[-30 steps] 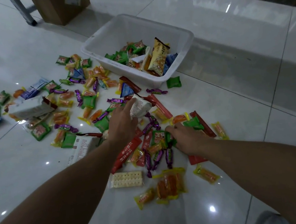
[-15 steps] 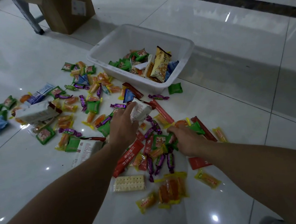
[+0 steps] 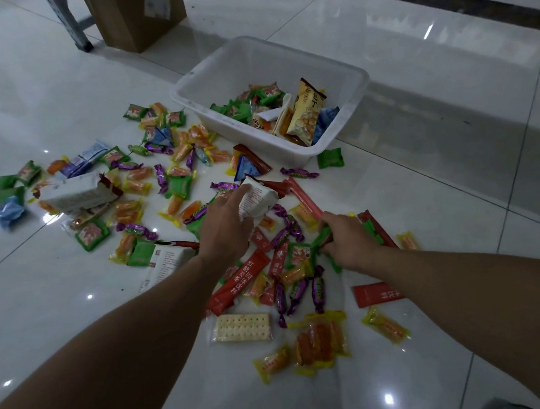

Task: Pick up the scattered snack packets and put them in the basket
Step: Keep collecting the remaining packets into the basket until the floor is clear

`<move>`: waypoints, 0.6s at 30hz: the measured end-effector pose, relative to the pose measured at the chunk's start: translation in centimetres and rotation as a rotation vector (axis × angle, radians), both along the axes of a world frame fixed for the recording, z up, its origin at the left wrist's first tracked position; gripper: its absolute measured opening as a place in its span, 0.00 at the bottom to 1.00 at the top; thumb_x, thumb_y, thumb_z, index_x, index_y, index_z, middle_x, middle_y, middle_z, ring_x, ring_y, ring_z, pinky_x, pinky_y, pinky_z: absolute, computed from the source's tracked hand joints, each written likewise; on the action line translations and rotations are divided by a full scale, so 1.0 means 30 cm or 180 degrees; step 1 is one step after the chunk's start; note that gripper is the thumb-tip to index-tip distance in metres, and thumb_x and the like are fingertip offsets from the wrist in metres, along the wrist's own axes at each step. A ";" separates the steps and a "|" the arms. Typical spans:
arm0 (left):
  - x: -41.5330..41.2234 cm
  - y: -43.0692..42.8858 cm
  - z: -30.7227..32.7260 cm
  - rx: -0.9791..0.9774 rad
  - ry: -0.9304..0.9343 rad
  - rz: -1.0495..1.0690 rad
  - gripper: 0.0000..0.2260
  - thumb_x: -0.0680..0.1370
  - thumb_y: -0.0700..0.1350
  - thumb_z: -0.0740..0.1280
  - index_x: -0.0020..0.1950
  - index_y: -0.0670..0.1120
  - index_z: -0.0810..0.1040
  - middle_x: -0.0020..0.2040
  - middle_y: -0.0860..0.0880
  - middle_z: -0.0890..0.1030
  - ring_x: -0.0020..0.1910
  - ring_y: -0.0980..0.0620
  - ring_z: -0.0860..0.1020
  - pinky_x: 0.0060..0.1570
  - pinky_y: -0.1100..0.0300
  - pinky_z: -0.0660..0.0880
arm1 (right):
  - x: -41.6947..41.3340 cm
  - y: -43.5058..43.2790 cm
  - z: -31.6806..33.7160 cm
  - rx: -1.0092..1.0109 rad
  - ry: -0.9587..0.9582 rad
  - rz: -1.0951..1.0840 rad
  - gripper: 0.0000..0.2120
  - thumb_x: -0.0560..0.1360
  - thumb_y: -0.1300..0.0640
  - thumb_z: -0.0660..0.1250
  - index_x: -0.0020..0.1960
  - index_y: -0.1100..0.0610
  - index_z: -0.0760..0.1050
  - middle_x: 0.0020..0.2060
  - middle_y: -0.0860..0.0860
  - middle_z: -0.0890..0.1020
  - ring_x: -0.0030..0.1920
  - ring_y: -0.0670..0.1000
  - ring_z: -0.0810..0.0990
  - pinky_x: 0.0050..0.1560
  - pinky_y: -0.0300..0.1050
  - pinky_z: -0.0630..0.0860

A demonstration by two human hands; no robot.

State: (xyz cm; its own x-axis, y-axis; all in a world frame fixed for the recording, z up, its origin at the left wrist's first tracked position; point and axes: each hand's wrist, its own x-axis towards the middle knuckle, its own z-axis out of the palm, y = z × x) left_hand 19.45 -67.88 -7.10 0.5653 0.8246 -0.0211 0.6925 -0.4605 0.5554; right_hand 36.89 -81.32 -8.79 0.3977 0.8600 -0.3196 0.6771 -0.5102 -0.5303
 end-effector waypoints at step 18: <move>0.105 0.013 0.168 0.0169 -0.0729 0.0240 0.25 0.77 0.43 0.67 0.72 0.56 0.65 0.66 0.43 0.73 0.60 0.43 0.74 0.58 0.50 0.74 | 0.009 0.189 0.390 0.1577 0.0527 -0.1468 0.13 0.68 0.60 0.77 0.49 0.56 0.76 0.42 0.49 0.78 0.40 0.46 0.77 0.39 0.37 0.76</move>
State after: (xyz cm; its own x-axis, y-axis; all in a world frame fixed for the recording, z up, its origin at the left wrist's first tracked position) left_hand 22.59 -67.50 -2.05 0.4871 0.8612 0.1450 0.5848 -0.4449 0.6783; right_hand 37.15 -75.65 2.92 0.7374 0.6751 -0.0210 0.3395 -0.3974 -0.8525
